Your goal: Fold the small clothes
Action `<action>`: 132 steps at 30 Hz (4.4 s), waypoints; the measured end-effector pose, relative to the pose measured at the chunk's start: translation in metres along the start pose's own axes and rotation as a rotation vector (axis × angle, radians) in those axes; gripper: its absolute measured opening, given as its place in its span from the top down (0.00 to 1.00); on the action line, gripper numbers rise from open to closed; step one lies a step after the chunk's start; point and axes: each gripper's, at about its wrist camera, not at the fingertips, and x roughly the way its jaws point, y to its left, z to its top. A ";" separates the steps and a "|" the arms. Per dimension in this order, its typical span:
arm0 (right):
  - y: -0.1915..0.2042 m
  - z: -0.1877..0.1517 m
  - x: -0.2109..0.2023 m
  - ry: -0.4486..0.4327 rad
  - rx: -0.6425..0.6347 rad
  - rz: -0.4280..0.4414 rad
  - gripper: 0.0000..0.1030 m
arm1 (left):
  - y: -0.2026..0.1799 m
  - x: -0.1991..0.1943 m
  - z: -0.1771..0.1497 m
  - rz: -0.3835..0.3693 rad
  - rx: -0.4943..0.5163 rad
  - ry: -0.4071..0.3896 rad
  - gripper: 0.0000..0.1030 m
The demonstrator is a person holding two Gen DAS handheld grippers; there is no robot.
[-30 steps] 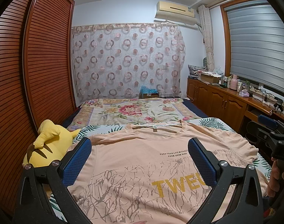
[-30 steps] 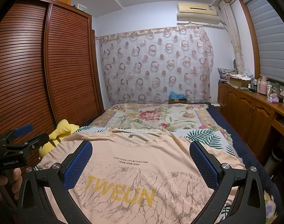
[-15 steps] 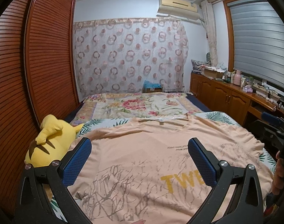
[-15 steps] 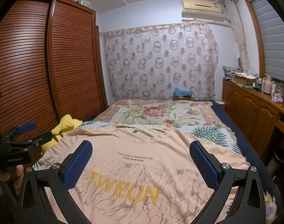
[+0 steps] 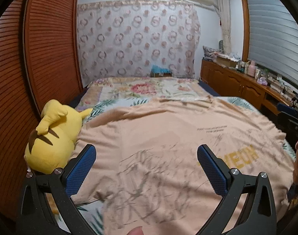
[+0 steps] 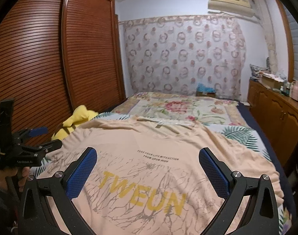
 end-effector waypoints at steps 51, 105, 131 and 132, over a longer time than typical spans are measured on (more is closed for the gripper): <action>-0.013 0.024 0.069 0.257 -0.064 0.197 0.00 | 0.103 0.036 0.006 -0.057 -0.090 0.114 0.96; 0.123 0.051 0.223 0.404 -0.502 0.421 0.79 | 0.107 0.006 -0.044 -0.032 -0.144 0.050 0.23; 0.034 0.068 0.225 0.297 -0.184 0.135 0.51 | 0.081 0.028 -0.036 -0.055 -0.099 0.086 0.23; 0.026 0.069 0.222 0.298 -0.183 0.139 0.51 | 0.080 0.029 -0.035 -0.054 -0.096 0.087 0.23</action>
